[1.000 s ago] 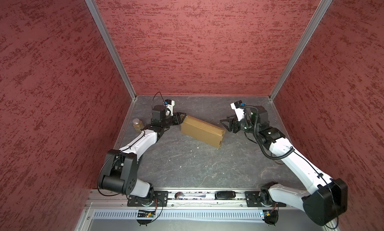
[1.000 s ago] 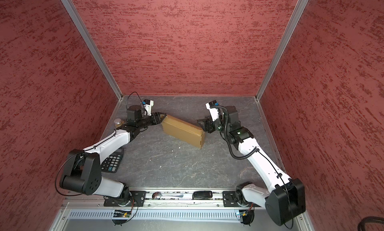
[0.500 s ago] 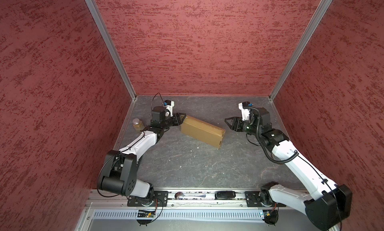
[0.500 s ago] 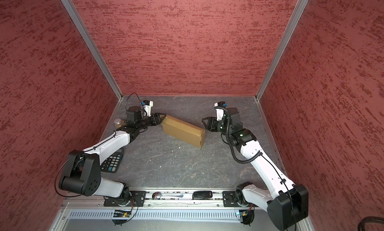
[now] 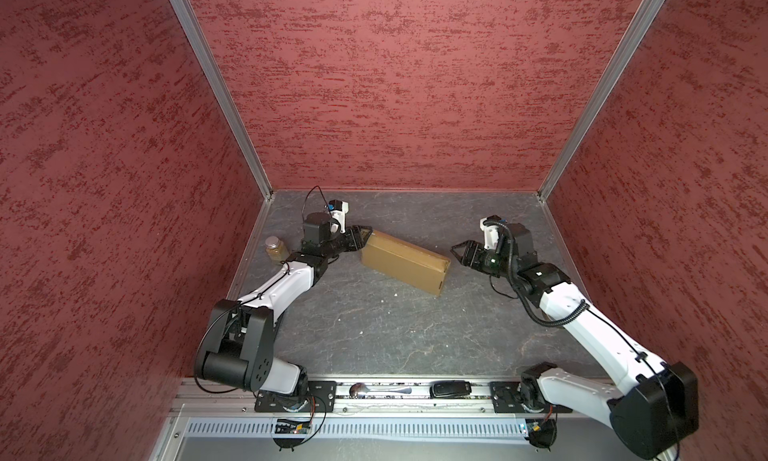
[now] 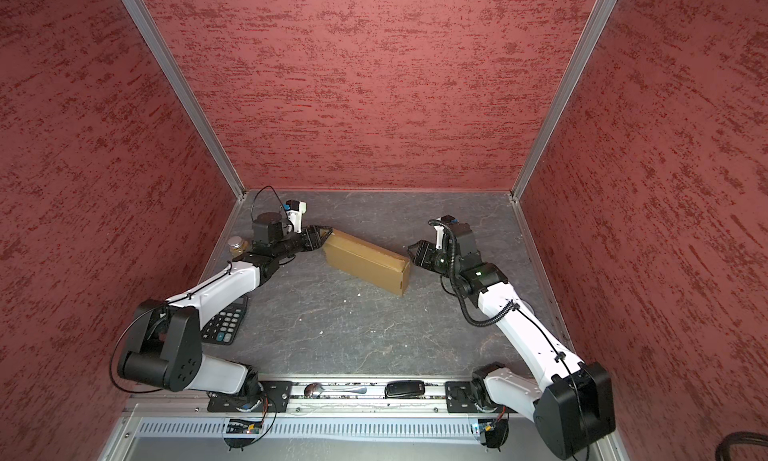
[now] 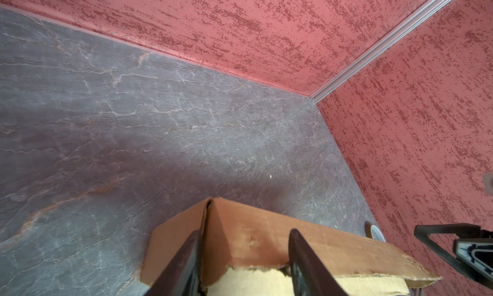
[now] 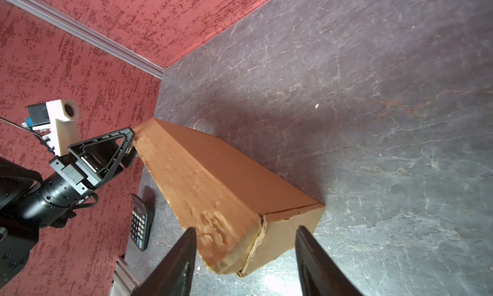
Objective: Fold the paper box
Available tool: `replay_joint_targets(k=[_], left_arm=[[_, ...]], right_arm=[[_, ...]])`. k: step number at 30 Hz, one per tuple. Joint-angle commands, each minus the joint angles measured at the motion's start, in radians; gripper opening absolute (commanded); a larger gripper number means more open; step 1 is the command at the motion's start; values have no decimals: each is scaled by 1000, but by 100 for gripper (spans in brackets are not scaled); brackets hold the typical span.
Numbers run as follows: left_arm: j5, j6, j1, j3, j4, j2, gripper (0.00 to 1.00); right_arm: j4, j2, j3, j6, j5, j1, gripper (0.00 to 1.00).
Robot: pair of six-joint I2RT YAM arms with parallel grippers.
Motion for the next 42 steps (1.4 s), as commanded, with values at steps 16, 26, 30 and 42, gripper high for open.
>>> replay_joint_targets(k=[16,26,30,42], left_arm=[[-9,19,5,-40,-7,8,54],[-9,19,4,-50,1,23,54],[-9,18,3,-56,4,27,54],[-17,13,0,-84,22,37,54]], right_arm=[[76,42,-47,57,-29,51,62],[81,42,-65,62,-21,71,63],[85,42,-72,62,-19,75,63],[103,59,-89,57,-20,86,62]])
